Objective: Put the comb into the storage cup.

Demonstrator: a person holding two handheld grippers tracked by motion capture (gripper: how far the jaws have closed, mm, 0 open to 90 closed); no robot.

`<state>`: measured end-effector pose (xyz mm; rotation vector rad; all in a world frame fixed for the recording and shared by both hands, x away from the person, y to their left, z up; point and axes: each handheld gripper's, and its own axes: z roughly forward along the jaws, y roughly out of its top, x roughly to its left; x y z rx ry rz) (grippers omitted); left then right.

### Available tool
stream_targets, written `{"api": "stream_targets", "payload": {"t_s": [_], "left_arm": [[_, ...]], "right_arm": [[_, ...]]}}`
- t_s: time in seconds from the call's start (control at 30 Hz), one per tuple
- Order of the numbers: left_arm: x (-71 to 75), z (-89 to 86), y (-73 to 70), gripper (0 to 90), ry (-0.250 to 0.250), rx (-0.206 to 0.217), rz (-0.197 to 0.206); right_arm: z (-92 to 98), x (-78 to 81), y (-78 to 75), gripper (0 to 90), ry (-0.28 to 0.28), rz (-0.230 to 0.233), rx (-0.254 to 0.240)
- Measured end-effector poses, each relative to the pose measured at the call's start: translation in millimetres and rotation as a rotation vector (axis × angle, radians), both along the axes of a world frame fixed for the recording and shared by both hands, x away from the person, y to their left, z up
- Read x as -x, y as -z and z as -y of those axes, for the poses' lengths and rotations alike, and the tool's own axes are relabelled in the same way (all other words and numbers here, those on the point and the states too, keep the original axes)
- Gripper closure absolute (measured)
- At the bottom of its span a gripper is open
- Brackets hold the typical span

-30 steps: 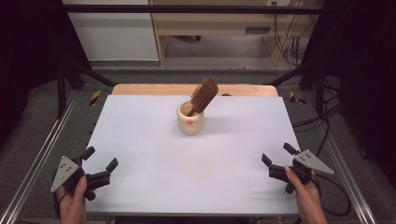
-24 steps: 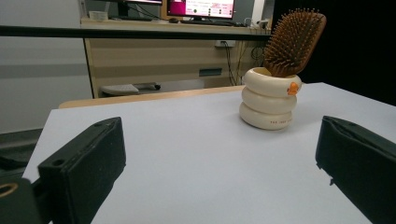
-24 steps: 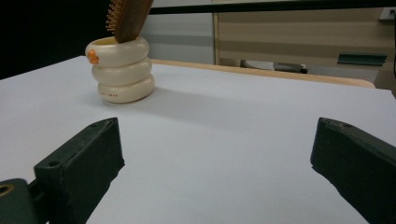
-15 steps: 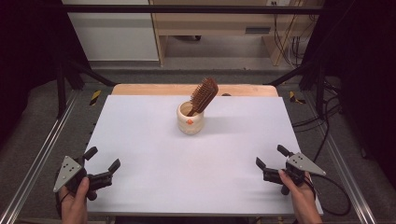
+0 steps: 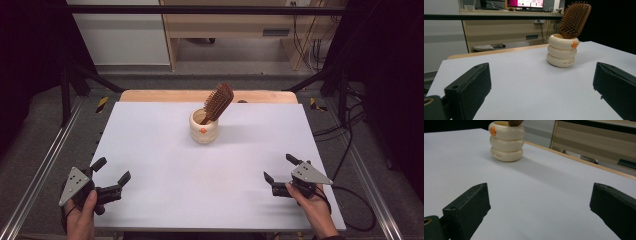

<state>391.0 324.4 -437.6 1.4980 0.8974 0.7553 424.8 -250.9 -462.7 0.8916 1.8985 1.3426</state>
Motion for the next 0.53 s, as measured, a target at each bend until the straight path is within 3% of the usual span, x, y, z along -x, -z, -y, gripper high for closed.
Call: {"api": "stream_targets", "payload": {"t_s": [0.2,0.37,0.53], "left_arm": [[0.1,0.2,0.0,1.6,0.002,0.000,0.001],[-0.4,0.7,0.0,1.6,0.005,0.000,0.001],[-1.7,1.9,0.1,1.6,0.011,0.006,0.001]], "right_arm": [[-10.8,-4.9,-1.1,3.4,-0.034,-0.007,0.017],[-17.7,-10.2,-1.3,3.8,-0.042,-0.009,-0.020],[-23.3,-18.9,-2.9,4.4,-0.038,-0.026,-0.094]]}}
